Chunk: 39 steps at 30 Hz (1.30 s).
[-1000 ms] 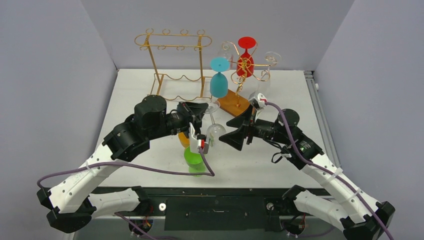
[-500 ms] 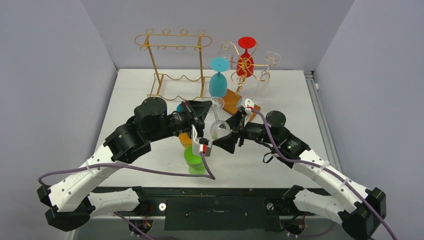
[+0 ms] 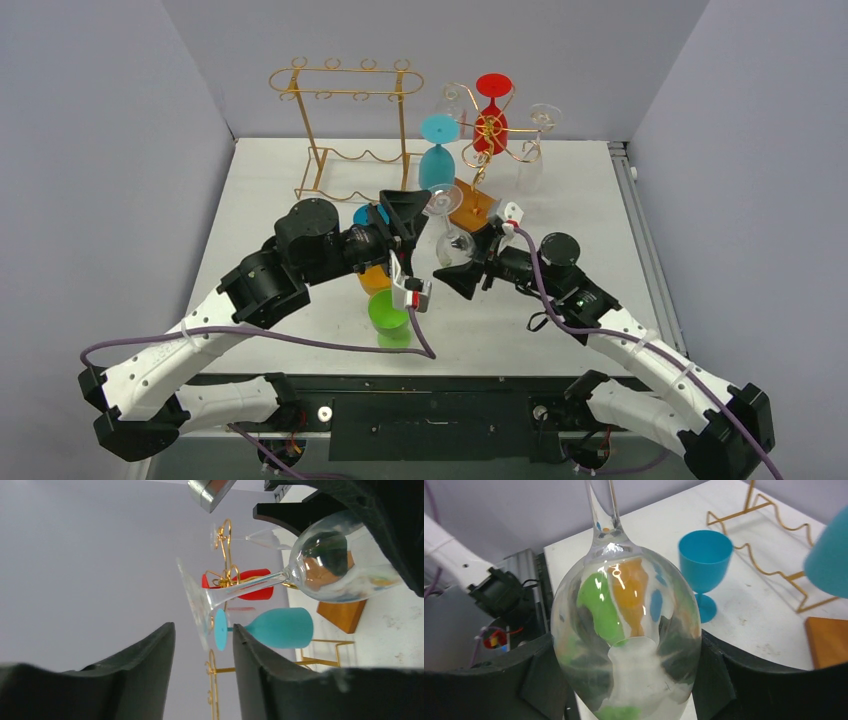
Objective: Place the wine glass upside down on the wine glass rack
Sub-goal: Turn the wine glass upside down at the wine rack.
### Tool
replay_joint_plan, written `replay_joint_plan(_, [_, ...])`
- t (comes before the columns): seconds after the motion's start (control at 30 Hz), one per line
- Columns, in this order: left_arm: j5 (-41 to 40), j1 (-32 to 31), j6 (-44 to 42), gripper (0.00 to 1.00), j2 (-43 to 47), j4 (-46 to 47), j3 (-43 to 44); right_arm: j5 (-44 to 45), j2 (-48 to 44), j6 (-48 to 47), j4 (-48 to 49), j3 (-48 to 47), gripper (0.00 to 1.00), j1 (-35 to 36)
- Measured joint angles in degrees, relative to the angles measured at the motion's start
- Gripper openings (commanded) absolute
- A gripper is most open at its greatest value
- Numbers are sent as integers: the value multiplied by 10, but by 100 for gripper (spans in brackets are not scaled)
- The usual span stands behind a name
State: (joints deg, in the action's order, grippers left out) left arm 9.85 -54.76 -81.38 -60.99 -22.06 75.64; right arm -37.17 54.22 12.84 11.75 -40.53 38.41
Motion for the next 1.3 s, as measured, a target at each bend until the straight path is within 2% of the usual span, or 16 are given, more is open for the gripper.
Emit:
replay_joint_plan(0.03, [0, -1, 0, 74, 0, 3, -1, 12, -3, -2, 8, 7, 57, -9])
replay_joint_plan(0.07, [0, -2, 0, 82, 0, 9, -1, 24, -3, -3, 16, 14, 55, -17])
replay_joint_plan(0.23, [-2, -7, 12, 97, 1, 27, -1, 76, 2, 9, 72, 54, 55, -62])
replay_joint_plan(0.37, [-12, -7, 28, 100, 2, 26, -1, 117, 21, 13, 112, 66, 54, -87])
replay_joint_plan(0.43, [-20, -7, 39, 96, 2, 25, -1, 130, 30, 12, 127, 66, 54, -92])
replay_joint_plan(0.57, [-33, -7, 66, 96, 10, 20, -1, 149, 51, 11, 153, 66, 54, -106])
replay_joint_plan(0.8, [-54, -6, 118, 96, 29, 3, -1, 165, 86, 13, 197, 66, 55, -144])
replay_joint_plan(1.3, [-70, -6, 162, 96, 36, -23, -1, 173, 209, 13, 244, 34, 55, -180])
